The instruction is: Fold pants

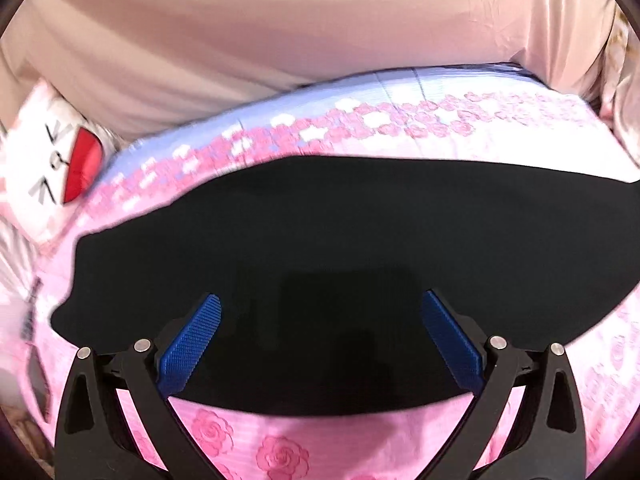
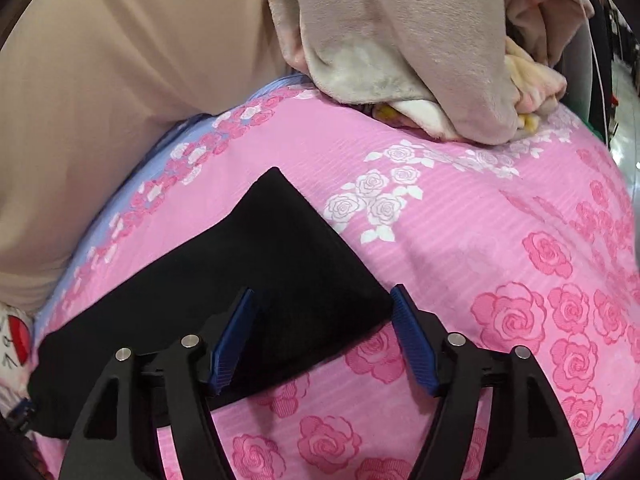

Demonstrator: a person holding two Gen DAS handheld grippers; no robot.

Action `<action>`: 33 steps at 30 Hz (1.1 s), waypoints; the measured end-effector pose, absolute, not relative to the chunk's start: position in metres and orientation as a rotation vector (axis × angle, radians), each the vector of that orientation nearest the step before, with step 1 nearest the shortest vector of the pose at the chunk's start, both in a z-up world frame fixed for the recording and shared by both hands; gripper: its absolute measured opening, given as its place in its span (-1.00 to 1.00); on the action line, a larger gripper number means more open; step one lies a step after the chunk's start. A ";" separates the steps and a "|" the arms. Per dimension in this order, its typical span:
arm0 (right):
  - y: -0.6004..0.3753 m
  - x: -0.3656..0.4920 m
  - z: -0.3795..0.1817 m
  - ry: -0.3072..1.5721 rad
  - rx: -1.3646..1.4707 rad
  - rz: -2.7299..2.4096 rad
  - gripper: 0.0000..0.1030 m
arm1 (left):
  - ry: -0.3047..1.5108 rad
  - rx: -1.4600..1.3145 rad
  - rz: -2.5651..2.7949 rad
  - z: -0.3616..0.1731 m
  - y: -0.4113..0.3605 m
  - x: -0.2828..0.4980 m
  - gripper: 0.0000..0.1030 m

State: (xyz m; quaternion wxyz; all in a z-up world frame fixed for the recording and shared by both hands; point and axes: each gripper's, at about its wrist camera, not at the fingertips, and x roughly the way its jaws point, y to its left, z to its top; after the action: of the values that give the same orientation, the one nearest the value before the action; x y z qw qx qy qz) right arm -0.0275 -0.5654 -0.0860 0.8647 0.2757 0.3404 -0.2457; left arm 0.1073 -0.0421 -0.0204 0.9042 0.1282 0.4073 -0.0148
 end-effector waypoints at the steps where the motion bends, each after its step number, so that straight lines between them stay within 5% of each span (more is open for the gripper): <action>1: -0.564 -0.022 -0.086 0.724 0.564 -0.524 -0.03 | 0.829 0.280 -0.019 -0.019 -0.045 0.108 0.91; 4: -0.568 -0.019 -0.090 0.724 0.606 -0.494 -0.65 | 0.811 0.315 0.006 -0.018 -0.053 0.110 0.91; 17: -0.509 -0.006 -0.027 0.596 0.634 -0.328 -0.67 | 0.837 0.279 0.014 -0.022 -0.041 0.107 0.91; 33: -0.292 0.107 0.057 0.586 0.395 0.096 -0.67 | 0.835 0.125 0.067 -0.020 0.057 0.091 0.91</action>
State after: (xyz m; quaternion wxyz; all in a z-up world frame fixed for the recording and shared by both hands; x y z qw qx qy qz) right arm 0.1069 -0.2921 0.0574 0.9371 0.1933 0.2870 0.0469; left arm 0.0905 0.0573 -0.0200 0.9117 0.0609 0.4050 0.0327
